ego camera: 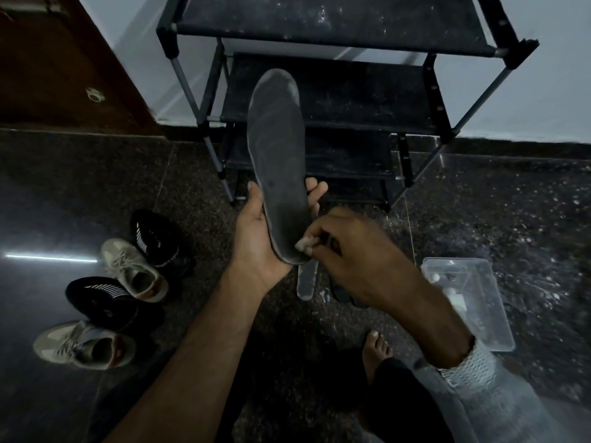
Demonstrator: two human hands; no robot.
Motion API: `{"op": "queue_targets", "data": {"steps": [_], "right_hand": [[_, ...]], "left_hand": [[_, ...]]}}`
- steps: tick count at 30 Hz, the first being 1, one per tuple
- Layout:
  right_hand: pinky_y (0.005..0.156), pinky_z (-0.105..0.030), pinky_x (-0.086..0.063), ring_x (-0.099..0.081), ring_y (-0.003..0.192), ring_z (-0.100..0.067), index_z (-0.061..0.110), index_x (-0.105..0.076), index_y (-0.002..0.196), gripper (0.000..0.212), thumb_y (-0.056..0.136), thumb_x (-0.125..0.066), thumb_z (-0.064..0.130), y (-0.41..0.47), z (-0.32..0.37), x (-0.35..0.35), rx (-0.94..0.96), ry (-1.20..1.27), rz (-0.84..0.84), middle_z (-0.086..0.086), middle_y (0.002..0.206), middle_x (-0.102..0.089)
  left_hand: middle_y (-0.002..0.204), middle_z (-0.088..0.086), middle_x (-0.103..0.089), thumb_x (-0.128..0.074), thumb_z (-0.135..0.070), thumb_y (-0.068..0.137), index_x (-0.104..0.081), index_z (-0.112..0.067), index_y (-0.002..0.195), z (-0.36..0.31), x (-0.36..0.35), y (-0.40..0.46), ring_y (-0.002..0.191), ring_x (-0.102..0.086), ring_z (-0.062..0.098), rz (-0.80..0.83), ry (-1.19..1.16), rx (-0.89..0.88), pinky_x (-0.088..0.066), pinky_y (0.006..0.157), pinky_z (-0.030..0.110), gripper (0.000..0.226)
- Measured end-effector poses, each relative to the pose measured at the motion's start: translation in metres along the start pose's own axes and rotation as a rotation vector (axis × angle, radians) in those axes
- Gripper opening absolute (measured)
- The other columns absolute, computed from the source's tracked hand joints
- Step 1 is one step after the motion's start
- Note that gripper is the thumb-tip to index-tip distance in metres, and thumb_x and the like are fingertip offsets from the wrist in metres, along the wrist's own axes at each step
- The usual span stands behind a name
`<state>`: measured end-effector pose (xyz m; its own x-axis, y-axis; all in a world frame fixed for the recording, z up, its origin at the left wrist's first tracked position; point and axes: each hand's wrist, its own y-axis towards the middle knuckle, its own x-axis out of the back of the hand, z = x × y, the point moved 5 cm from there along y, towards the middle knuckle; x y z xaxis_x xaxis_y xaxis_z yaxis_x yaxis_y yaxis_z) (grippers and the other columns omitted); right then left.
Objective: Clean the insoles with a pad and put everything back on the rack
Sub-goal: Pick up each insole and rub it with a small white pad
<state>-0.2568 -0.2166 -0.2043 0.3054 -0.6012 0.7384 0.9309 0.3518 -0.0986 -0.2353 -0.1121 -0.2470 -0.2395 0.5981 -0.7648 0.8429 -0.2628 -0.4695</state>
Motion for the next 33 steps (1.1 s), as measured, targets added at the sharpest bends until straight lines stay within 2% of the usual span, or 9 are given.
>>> {"op": "queue_targets", "data": {"steps": [4,6,10,18,22,24,26,29,33], "right_hand": [[0.076,-0.024,-0.04,-0.05,0.087,-0.008,0.019,-0.065,0.096,0.006,0.09,-0.063,0.018,-0.001,0.016,-0.014,0.106,0.041,0.064,0.006,0.096,-0.056],[0.075,-0.025,-0.042,-0.05,0.086,-0.007,0.02,-0.065,0.097,0.007,0.09,-0.064,0.02,0.0,0.011,-0.012,0.085,0.037,0.04,0.008,0.096,-0.054],[0.082,-0.038,-0.049,-0.055,0.092,-0.014,0.016,-0.065,0.099,0.008,0.093,-0.061,0.02,0.002,-0.006,0.0,-0.023,-0.031,-0.038,0.002,0.102,-0.055],[0.079,-0.03,-0.045,-0.054,0.089,-0.011,0.017,-0.066,0.096,0.006,0.09,-0.065,0.018,-0.002,0.018,-0.015,0.175,0.082,0.074,0.003,0.096,-0.058],[0.077,-0.026,-0.044,-0.054,0.091,-0.012,0.017,-0.066,0.1,0.01,0.092,-0.063,0.021,0.002,-0.002,-0.005,0.066,-0.015,0.027,0.003,0.102,-0.056],[0.079,-0.034,-0.049,-0.055,0.09,-0.013,0.017,-0.066,0.099,0.01,0.092,-0.062,0.022,0.004,-0.011,-0.001,0.012,-0.057,-0.02,0.002,0.102,-0.055],[0.08,-0.031,-0.05,-0.055,0.089,-0.01,0.017,-0.065,0.097,0.007,0.092,-0.063,0.021,0.003,-0.013,-0.001,-0.001,-0.019,-0.072,0.004,0.101,-0.054],[0.081,-0.024,-0.05,-0.056,0.089,-0.003,0.018,-0.065,0.095,0.005,0.091,-0.065,0.021,0.002,-0.013,-0.002,-0.011,0.106,-0.131,0.007,0.1,-0.056],[0.081,-0.026,-0.055,-0.064,0.088,-0.001,0.018,-0.067,0.091,0.004,0.09,-0.067,0.022,0.003,-0.018,-0.004,-0.113,0.283,-0.132,0.011,0.092,-0.068]], "left_hand": [[0.11,0.012,-0.071,-0.022,-0.055,0.1,-0.079,-0.009,0.089,0.001,0.005,0.002,0.111,-0.065,0.024,-0.026,-0.003,-0.042,-0.037,0.109,0.034,0.074],[0.111,0.012,-0.071,-0.023,-0.055,0.1,-0.079,-0.009,0.09,0.001,0.005,0.002,0.112,-0.065,0.025,-0.022,-0.004,-0.033,-0.037,0.109,0.035,0.073],[0.105,0.01,-0.073,-0.022,-0.054,0.1,-0.08,-0.009,0.085,0.001,0.0,0.0,0.11,-0.063,0.022,-0.016,0.017,-0.004,-0.039,0.107,0.034,0.075],[0.104,0.011,-0.073,-0.021,-0.054,0.1,-0.08,-0.009,0.08,0.001,0.003,-0.001,0.115,-0.062,0.023,-0.047,0.026,-0.039,-0.033,0.112,0.034,0.077],[0.1,0.01,-0.075,-0.019,-0.055,0.1,-0.08,-0.009,0.08,0.001,0.002,0.001,0.111,-0.062,0.022,-0.031,0.022,-0.011,-0.041,0.104,0.033,0.079],[0.095,0.008,-0.075,-0.017,-0.056,0.1,-0.08,-0.012,0.077,0.001,0.002,0.001,0.1,-0.068,0.02,-0.014,0.038,0.002,-0.048,0.089,0.035,0.081],[0.094,0.006,-0.076,-0.015,-0.057,0.099,-0.081,-0.014,0.077,0.001,0.002,0.001,0.09,-0.072,0.018,-0.003,0.053,0.009,-0.049,0.08,0.035,0.082],[0.102,0.007,-0.074,-0.017,-0.056,0.099,-0.08,-0.012,0.085,0.002,0.003,0.002,0.096,-0.071,0.019,0.005,0.035,0.021,-0.049,0.08,0.038,0.078],[0.111,0.01,-0.071,-0.024,-0.054,0.099,-0.075,-0.01,0.102,0.005,0.007,0.005,0.112,-0.063,0.023,0.006,-0.002,0.033,-0.047,0.089,0.043,0.068]]}}
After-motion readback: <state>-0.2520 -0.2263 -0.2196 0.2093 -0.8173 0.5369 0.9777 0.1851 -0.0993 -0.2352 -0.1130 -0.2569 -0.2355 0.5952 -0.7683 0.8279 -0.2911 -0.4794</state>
